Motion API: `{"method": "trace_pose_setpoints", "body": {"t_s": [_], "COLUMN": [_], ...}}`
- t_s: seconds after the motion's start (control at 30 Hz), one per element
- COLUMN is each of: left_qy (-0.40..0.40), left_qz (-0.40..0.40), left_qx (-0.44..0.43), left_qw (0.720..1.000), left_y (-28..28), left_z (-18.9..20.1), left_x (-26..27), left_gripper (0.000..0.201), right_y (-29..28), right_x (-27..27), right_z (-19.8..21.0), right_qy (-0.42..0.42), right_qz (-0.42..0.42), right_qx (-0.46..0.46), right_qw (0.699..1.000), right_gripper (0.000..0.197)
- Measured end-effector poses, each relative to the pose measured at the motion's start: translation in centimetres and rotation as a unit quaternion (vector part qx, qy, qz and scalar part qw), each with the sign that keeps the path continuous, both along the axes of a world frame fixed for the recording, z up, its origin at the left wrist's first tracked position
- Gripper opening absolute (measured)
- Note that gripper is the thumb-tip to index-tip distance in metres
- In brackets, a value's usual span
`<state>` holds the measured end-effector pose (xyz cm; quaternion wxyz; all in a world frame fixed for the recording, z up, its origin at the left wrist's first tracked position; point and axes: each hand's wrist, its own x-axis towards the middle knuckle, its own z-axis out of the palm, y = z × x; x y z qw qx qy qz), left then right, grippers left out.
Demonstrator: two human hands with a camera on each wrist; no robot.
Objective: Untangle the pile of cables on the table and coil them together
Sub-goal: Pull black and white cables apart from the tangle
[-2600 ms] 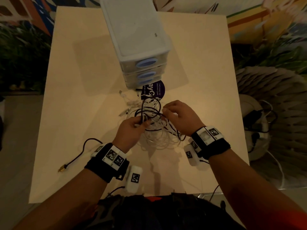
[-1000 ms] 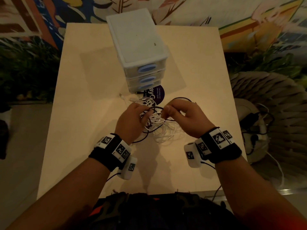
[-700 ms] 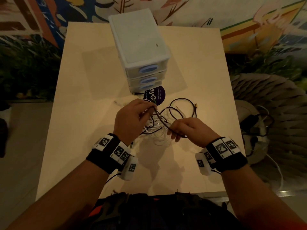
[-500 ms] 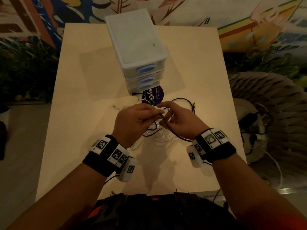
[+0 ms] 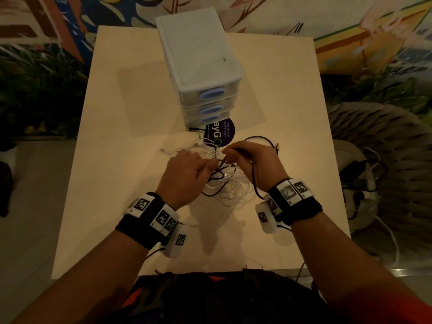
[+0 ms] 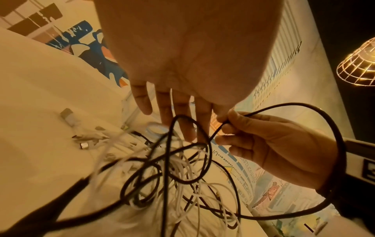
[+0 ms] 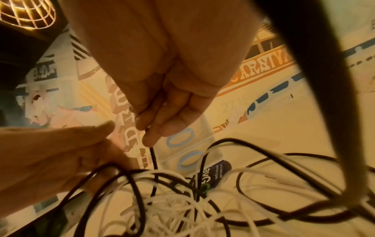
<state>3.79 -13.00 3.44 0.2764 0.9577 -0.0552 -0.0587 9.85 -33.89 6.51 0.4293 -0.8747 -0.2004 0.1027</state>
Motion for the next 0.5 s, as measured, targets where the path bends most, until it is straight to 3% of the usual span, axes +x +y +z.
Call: {"method": "trace_pose_setpoints", "body": {"t_s": [0.07,0.23,0.37,0.5], "left_qy": [-0.01,0.008,0.019,-0.015], "left_qz": [0.039,0.057,0.102,0.076], "left_qx": [0.008,0.079,0.012,0.013], "left_qw": [0.999,0.995,0.995,0.997], "left_y": [0.1,-0.1,-0.5,-0.9], "left_z": [0.2,0.7,0.8,0.2], "left_x": [-0.5,-1.0,-0.6,-0.5], "left_gripper": [0.065,0.045,0.032,0.043], "right_y": [-0.3,-0.4,-0.3,-0.3], "right_x": [0.2,-0.2,-0.8,-1.7], "right_z": [0.1,1.4,1.8,2.3], "right_qy": [0.014,0.017,0.002,-0.01], "right_qz": [-0.042,-0.046,-0.011,0.028], "right_qx": [0.029,0.076,0.071,0.064], "right_qw": [0.999,0.996,0.997,0.998], "right_gripper": [0.025,0.017,0.016,0.016]}}
